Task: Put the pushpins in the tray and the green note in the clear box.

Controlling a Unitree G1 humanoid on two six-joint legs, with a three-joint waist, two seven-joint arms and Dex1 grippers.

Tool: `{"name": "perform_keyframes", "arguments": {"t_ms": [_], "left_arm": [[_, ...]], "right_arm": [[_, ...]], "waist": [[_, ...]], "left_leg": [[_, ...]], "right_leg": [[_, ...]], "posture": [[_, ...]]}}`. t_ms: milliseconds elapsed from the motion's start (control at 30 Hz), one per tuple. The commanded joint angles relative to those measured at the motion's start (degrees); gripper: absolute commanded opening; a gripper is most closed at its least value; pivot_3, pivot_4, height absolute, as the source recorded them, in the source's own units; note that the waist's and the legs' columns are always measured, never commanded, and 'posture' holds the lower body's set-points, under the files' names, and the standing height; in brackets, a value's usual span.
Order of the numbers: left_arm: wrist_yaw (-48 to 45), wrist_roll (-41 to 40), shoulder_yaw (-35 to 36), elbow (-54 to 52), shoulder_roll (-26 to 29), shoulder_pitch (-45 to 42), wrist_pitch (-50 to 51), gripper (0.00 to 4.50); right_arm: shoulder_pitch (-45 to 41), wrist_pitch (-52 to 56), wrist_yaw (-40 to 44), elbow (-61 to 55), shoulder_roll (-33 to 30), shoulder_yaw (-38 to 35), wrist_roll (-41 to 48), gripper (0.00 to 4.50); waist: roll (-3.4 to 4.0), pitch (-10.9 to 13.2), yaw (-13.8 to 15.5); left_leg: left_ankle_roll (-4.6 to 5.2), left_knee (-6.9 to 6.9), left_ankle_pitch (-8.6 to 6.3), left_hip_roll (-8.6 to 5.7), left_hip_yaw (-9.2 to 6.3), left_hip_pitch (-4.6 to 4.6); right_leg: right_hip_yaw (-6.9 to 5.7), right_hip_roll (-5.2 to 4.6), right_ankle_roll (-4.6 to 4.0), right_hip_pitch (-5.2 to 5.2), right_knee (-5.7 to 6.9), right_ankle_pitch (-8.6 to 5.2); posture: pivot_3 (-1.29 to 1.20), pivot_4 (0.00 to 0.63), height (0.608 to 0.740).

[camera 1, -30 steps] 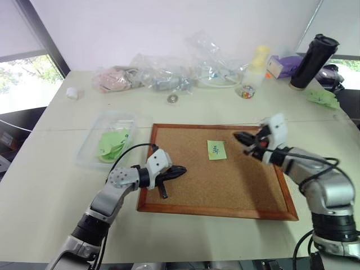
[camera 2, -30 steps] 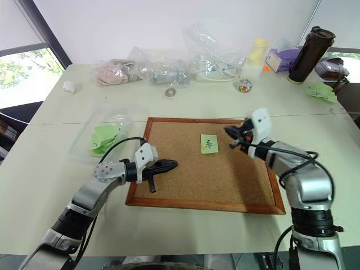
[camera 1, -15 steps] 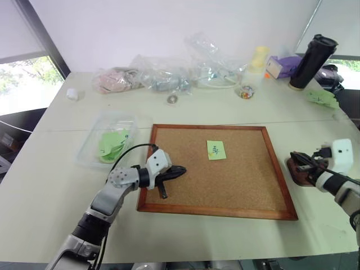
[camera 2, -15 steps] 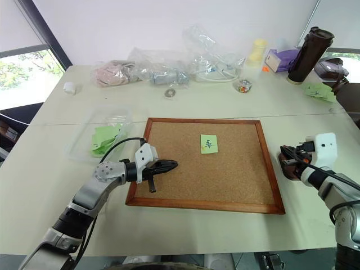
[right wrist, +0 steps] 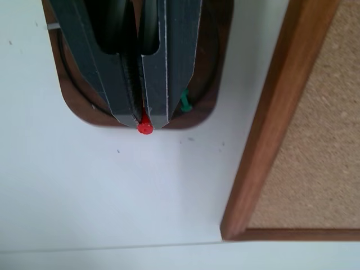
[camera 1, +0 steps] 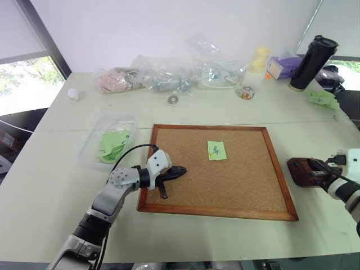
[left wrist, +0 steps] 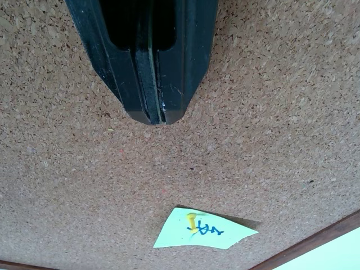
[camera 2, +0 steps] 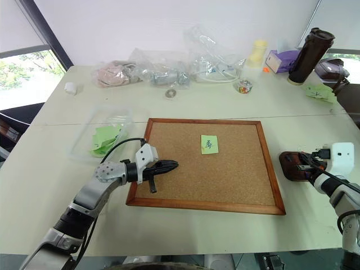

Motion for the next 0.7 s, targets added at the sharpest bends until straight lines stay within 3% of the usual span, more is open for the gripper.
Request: {"name": "perform_keyframes", "arguments": {"t_ms": [33, 267, 633, 700], "left_arm": [[-1.2, 1.9, -2.9, 1.8, 0.4, 2.2, 1.7, 0.0], [-1.2, 2.0, -2.9, 1.8, 0.5, 2.1, 1.6, 0.0], [-1.0, 2.0, -2.7, 1.9, 0.5, 2.1, 1.5, 0.0], [-1.1, 2.0, -2.8, 1.9, 0.5, 2.0, 1.5, 0.0]], "right_arm": [[0.0, -1.2, -0.3, 0.0, 0.3, -2.1, 0.8, 0.07], [3.2, -2.7, 0.1, 2.5, 1.3, 1.9, -1.7, 0.07], [3.3, -2.6, 0.0, 3.0, 1.3, 2.3, -1.5, 0.07], [3.0, -2.4, 0.0, 2.9, 1.3, 2.2, -1.3, 0.92]], "waist": [[0.0, 0.0, 0.0], [-0.02, 0.0, 0.0], [-0.09, 0.0, 0.0], [-0.09, 0.0, 0.0]], "left_leg": [[0.0, -0.01, 0.0, 0.0, 0.0, 0.0], [0.0, -0.14, 0.0, 0.0, 0.0, 0.05], [-0.02, -0.35, 0.02, 0.04, -0.02, 0.23], [-0.02, -0.36, 0.02, 0.04, -0.03, 0.23]], "right_leg": [[0.0, 0.0, 0.0, 0.0, 0.0, 0.0], [0.01, 0.0, 0.0, 0.0, -0.07, 0.0], [-0.01, 0.03, 0.0, 0.23, -0.41, 0.0], [-0.01, 0.03, 0.0, 0.25, -0.45, 0.0]], "posture": [[0.0, 0.15, 0.74], [0.0, 0.15, 0.74], [0.0, 0.15, 0.74], [0.0, 0.15, 0.74]]}}
